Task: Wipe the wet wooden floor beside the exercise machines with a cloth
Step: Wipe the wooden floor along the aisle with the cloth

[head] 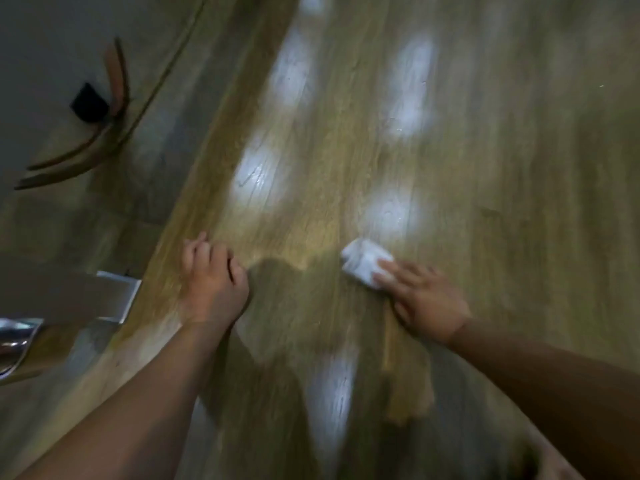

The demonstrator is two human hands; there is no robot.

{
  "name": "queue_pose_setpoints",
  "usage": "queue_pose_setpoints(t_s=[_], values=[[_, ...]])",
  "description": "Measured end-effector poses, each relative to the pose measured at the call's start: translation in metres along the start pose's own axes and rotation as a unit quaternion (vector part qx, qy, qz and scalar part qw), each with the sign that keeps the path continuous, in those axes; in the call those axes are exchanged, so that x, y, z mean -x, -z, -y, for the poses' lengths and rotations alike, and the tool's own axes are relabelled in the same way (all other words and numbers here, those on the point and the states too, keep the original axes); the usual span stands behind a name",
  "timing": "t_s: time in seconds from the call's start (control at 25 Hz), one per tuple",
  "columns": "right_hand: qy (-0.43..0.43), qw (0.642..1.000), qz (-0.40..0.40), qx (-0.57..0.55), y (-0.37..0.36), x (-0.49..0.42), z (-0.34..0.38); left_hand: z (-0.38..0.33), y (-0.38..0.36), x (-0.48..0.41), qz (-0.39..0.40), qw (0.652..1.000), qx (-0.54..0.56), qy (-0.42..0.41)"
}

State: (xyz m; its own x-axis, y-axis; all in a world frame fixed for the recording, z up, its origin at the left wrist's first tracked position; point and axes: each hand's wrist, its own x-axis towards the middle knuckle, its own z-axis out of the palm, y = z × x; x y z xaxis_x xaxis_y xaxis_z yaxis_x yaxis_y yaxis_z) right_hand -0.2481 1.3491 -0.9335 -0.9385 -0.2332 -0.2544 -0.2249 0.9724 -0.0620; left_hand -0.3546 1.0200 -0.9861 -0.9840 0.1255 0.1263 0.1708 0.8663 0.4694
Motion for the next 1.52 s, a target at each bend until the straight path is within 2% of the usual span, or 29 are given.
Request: queue_pose_setpoints(t_s=[0.04, 0.08, 0.12, 0.16, 0.2, 0.24, 0.32, 0.36, 0.4, 0.44, 0.52, 0.6, 0.64, 0.76, 0.84, 0.88, 0.92, 1.0, 1.08, 1.12, 1.2, 1.28, 1.36, 1.4, 1.48, 1.52], values=[[-0.178, 0.984, 0.031, 0.006, 0.006, 0.008, -0.043, -0.001, 0.000, -0.002, 0.011, 1.000, -0.006, 0.014], [-0.359, 0.933, 0.034, -0.005, 0.007, 0.012, -0.081, -0.003, -0.001, -0.005, 0.018, 0.999, -0.020, 0.024], [-0.493, 0.868, 0.041, -0.048, 0.008, 0.015, -0.104, -0.007, 0.000, -0.004, 0.024, 0.998, -0.043, 0.029], [-0.546, 0.833, 0.043, -0.074, 0.007, 0.009, -0.108, -0.009, 0.002, -0.003, 0.033, 0.997, -0.068, 0.028], [-0.539, 0.838, 0.047, -0.071, 0.002, -0.001, -0.101, -0.011, 0.006, -0.002, 0.052, 0.994, -0.095, 0.024], [-0.492, 0.866, 0.048, -0.074, -0.003, -0.009, -0.088, -0.018, 0.007, -0.003, 0.074, 0.990, -0.122, 0.020], [-0.308, 0.947, 0.054, -0.075, -0.008, -0.009, -0.065, -0.050, 0.009, -0.017, 0.118, 0.984, -0.129, 0.038], [-0.205, 0.974, 0.067, -0.070, -0.002, -0.003, -0.069, -0.077, 0.009, -0.031, 0.142, 0.983, -0.106, 0.050], [-0.125, 0.987, 0.085, -0.062, 0.009, 0.009, -0.086, -0.108, 0.005, -0.048, 0.191, 0.978, -0.072, 0.043], [-0.091, 0.989, 0.114, -0.042, 0.017, 0.024, -0.112, -0.144, -0.005, -0.065, 0.267, 0.962, -0.052, 0.010], [-0.119, 0.980, 0.157, -0.020, 0.020, 0.059, -0.167, -0.216, -0.033, -0.074, 0.405, 0.904, -0.113, -0.074], [-0.215, 0.956, 0.198, -0.024, 0.019, 0.101, -0.218, -0.270, -0.063, -0.064, 0.463, 0.853, -0.211, -0.117], [-0.272, 0.939, 0.205, -0.044, 0.018, 0.121, -0.238, -0.285, -0.075, -0.060, 0.478, 0.838, -0.243, -0.103], [-0.441, 0.881, 0.134, -0.103, -0.003, 0.133, -0.268, -0.292, -0.086, -0.060, 0.485, 0.833, -0.260, -0.064], [-0.510, 0.846, 0.077, -0.139, -0.010, 0.101, -0.247, -0.288, -0.083, -0.063, 0.487, 0.837, -0.243, -0.064], [-0.489, 0.857, 0.068, -0.148, -0.010, 0.075, -0.225, -0.285, -0.082, -0.063, 0.486, 0.838, -0.240, -0.067], [-0.430, 0.886, 0.063, -0.161, -0.005, 0.046, -0.202, -0.286, -0.082, -0.064, 0.486, 0.837, -0.242, -0.072], [-0.242, 0.949, 0.064, -0.191, 0.005, -0.001, -0.165, -0.289, -0.080, -0.063, 0.491, 0.832, -0.250, -0.067], [-0.113, 0.976, 0.081, -0.165, 0.002, -0.014, -0.164, -0.293, -0.077, -0.065, 0.494, 0.828, -0.257, -0.059], [-0.115, 0.978, 0.071, -0.158, -0.003, -0.002, -0.180, -0.292, -0.076, -0.065, 0.497, 0.826, -0.259, -0.056], [-0.239, 0.959, 0.017, -0.153, -0.017, 0.048, -0.233, -0.292, -0.079, -0.067, 0.493, 0.828, -0.260, -0.053], [-0.420, 0.901, -0.031, -0.103, -0.027, 0.127, -0.304, -0.301, -0.087, -0.068, 0.480, 0.835, -0.260, -0.065], [-0.560, 0.820, 0.015, -0.113, -0.028, 0.198, -0.359, -0.313, -0.098, -0.067, 0.470, 0.843, -0.249, -0.086], [-0.596, 0.790, 0.040, -0.138, -0.025, 0.211, -0.374, -0.317, -0.102, -0.066, 0.467, 0.846, -0.243, -0.089], [-0.628, 0.766, 0.036, -0.133, -0.012, 0.194, -0.369, -0.315, -0.106, -0.065, 0.461, 0.849, -0.241, -0.090], [-0.608, 0.785, 0.010, -0.117, -0.003, 0.168, -0.349, -0.312, -0.106, -0.065, 0.457, 0.851, -0.242, -0.092]])
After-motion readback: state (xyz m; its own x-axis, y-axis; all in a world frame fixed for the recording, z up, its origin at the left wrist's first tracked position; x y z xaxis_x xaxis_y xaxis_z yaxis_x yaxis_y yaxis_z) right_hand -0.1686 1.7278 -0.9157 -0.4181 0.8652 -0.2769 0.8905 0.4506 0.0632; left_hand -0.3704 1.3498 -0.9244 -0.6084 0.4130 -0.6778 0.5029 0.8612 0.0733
